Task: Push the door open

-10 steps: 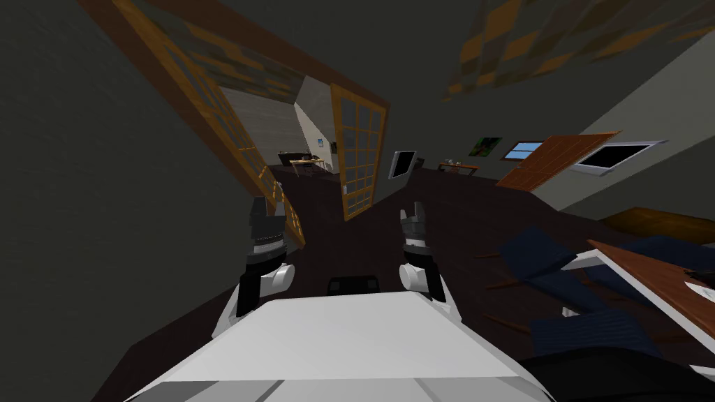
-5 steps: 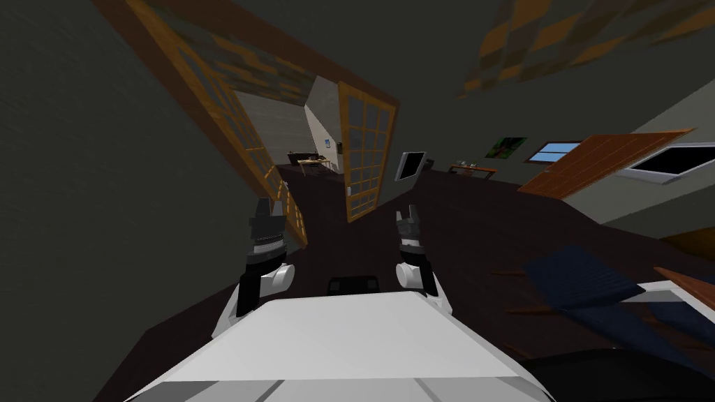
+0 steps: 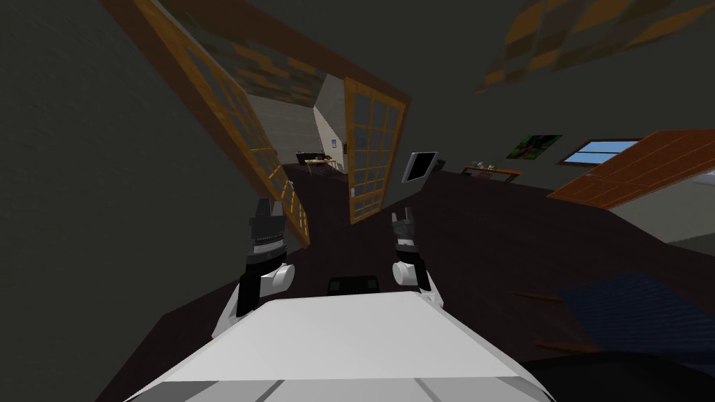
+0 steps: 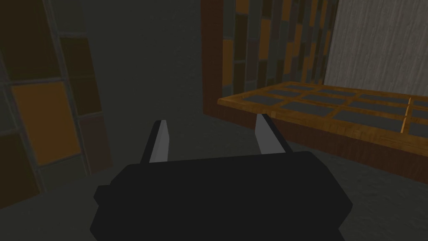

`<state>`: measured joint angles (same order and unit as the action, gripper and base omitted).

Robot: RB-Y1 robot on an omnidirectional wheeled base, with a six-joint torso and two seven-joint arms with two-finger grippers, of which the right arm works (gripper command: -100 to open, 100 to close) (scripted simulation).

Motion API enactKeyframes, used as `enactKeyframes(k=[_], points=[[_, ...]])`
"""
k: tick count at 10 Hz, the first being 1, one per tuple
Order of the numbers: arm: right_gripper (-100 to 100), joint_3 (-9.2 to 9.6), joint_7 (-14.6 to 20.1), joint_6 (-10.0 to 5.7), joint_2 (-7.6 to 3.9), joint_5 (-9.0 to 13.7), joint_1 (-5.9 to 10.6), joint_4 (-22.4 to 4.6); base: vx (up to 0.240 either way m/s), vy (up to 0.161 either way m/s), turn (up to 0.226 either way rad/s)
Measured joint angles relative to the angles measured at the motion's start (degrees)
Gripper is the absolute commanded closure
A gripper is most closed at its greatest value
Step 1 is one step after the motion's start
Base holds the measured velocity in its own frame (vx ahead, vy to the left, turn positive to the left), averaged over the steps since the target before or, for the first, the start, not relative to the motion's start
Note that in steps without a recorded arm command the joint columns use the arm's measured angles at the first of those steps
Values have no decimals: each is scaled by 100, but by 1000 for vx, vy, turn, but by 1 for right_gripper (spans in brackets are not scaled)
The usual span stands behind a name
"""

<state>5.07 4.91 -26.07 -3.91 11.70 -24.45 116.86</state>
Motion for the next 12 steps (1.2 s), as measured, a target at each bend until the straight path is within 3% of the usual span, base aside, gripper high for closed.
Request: enactKeyframes(k=[12], points=[[-100,267,854,-555,-155,654,495,-1299,87,-42,111]])
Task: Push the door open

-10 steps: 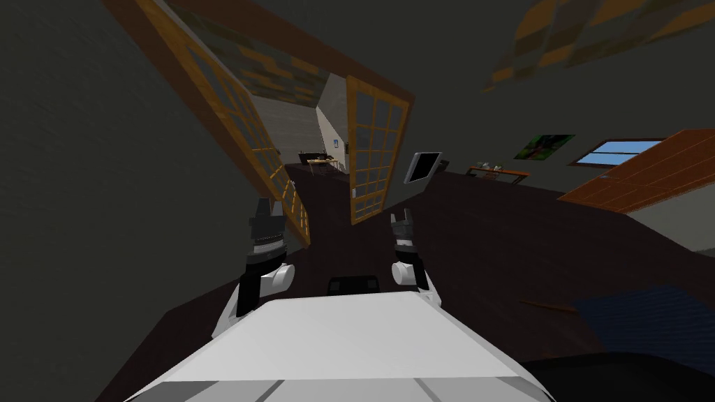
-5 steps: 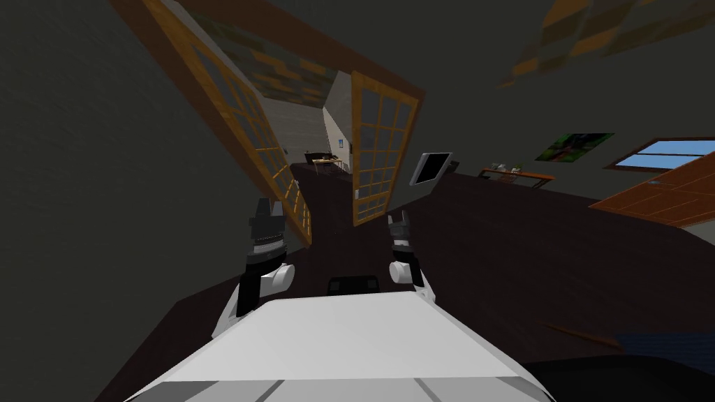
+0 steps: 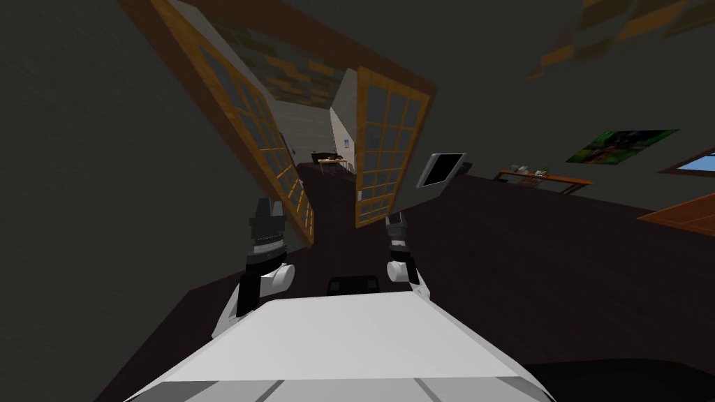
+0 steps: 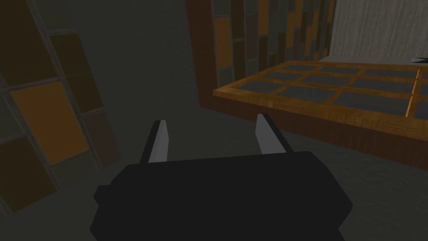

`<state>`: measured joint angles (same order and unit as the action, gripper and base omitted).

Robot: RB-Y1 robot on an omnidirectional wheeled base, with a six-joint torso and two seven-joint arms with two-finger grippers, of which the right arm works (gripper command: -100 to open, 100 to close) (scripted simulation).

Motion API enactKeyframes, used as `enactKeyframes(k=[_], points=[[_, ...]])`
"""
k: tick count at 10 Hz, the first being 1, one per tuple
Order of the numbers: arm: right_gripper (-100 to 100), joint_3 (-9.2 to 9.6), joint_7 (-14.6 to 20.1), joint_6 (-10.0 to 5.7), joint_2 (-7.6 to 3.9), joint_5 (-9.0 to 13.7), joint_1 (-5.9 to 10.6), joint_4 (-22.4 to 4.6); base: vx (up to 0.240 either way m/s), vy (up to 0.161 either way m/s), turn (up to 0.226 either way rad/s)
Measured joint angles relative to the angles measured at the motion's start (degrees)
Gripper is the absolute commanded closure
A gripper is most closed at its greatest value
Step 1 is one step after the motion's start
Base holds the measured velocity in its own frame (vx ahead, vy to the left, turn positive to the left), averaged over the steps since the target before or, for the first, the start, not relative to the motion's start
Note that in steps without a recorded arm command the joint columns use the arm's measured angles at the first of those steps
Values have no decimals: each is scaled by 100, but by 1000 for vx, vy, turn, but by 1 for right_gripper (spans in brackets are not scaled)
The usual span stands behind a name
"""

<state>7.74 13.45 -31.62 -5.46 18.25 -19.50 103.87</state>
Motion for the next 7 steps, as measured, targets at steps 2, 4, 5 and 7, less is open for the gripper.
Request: enactKeyframes(k=[2,4,5,7], points=[[-100,54,147,-92,-10,115,88,-228,96,-55,117],[-100,110,293,-190,-15,228,185,-471,91,-64,136],[-100,141,359,-236,-6,285,230,-578,78,-52,128],[-100,184,537,-340,-43,419,312,-811,87,-55,122]])
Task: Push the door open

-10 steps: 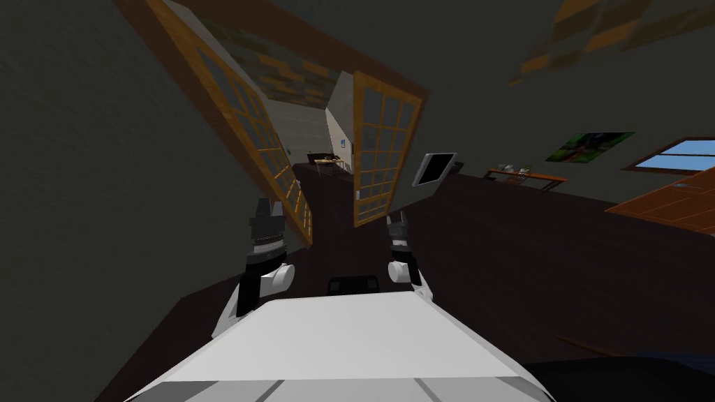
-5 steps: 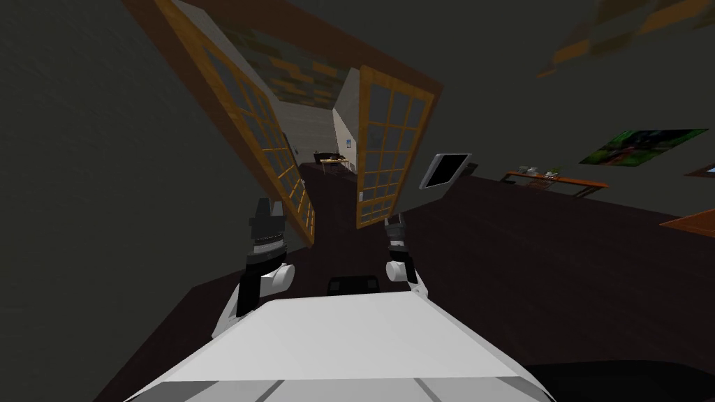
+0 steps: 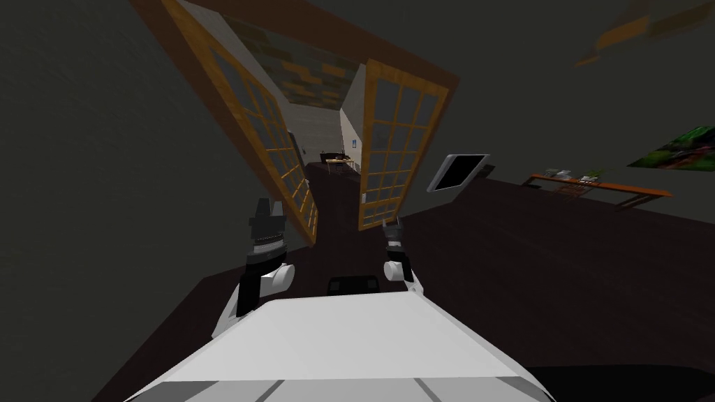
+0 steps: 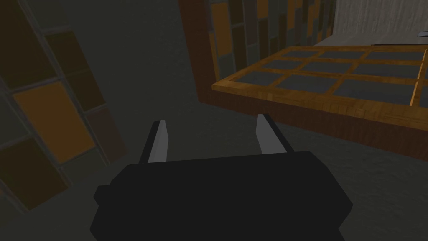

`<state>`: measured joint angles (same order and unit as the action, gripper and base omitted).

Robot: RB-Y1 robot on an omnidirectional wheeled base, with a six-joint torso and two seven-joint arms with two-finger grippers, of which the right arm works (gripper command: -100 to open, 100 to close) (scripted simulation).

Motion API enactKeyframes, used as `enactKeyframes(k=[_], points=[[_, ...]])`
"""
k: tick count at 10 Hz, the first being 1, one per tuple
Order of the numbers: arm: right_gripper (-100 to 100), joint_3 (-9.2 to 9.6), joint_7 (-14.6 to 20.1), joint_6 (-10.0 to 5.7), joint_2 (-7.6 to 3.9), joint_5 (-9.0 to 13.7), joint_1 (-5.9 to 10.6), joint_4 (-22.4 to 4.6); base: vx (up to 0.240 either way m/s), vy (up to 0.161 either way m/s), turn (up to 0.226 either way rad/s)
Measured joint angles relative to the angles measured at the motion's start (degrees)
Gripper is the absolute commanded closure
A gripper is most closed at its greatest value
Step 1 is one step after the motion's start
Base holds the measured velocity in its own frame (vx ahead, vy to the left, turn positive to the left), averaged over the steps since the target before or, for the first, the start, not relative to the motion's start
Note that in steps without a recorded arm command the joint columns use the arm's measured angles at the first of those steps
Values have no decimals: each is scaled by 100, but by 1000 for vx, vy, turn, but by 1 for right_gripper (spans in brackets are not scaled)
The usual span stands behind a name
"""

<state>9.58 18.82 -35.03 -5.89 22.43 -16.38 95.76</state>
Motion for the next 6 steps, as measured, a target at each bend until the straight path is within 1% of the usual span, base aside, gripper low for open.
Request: enactKeyframes(k=[1,3,5,6], points=[[-100,25,90,-65,-9,62,63,-158,83,-62,123],[-100,76,239,-149,-4,187,165,-385,76,-58,140],[-100,144,414,-293,-14,307,252,-666,82,-72,143],[-100,173,486,-340,2,369,307,-789,81,-81,123]])
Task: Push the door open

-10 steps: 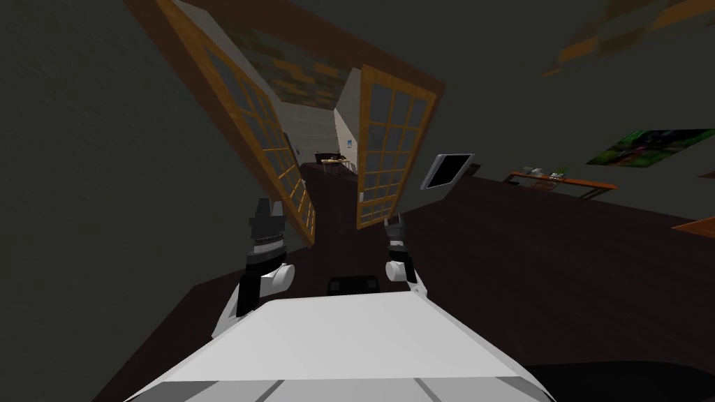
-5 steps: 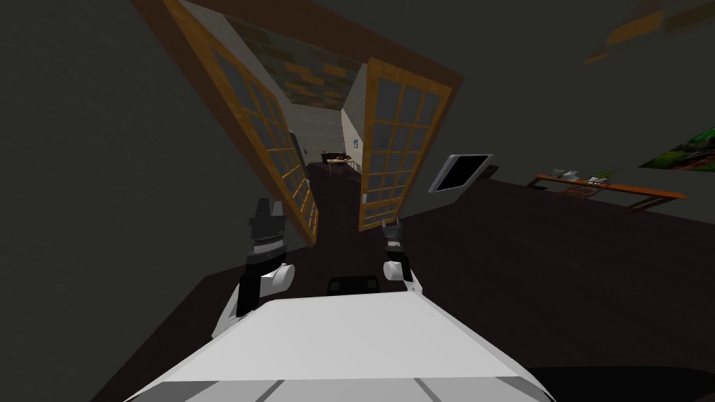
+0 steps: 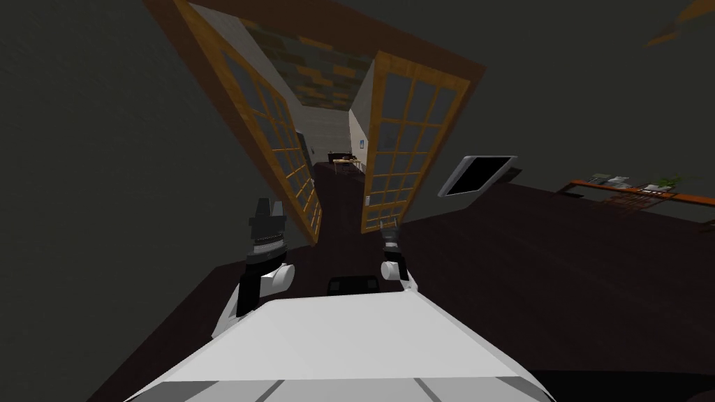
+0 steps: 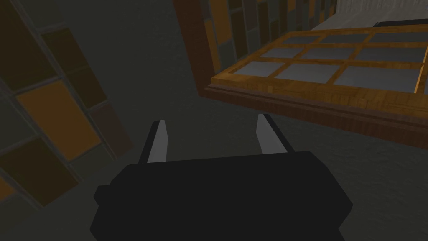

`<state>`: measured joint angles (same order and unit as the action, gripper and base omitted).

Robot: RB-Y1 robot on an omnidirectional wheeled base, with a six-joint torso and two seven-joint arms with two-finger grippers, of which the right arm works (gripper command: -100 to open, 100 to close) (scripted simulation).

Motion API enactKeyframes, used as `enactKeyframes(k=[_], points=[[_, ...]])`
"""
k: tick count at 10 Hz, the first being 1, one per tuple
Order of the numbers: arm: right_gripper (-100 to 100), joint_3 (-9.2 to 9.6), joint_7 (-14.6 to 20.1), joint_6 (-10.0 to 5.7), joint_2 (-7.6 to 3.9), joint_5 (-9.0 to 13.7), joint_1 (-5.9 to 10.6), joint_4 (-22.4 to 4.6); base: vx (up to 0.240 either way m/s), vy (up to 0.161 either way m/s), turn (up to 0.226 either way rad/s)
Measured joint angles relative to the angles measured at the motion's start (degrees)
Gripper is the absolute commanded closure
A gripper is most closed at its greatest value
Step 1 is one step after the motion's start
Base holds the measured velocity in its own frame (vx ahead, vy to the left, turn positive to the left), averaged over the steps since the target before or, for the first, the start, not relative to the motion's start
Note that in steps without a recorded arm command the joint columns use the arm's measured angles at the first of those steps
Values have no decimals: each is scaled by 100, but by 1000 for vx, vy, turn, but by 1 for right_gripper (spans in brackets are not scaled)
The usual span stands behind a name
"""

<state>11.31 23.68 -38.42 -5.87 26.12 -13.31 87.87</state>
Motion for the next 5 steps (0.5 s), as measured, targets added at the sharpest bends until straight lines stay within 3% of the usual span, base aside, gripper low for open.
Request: enactKeyframes(k=[5], points=[[-100,130,402,-233,8,325,250,-610,78,-70,131]])
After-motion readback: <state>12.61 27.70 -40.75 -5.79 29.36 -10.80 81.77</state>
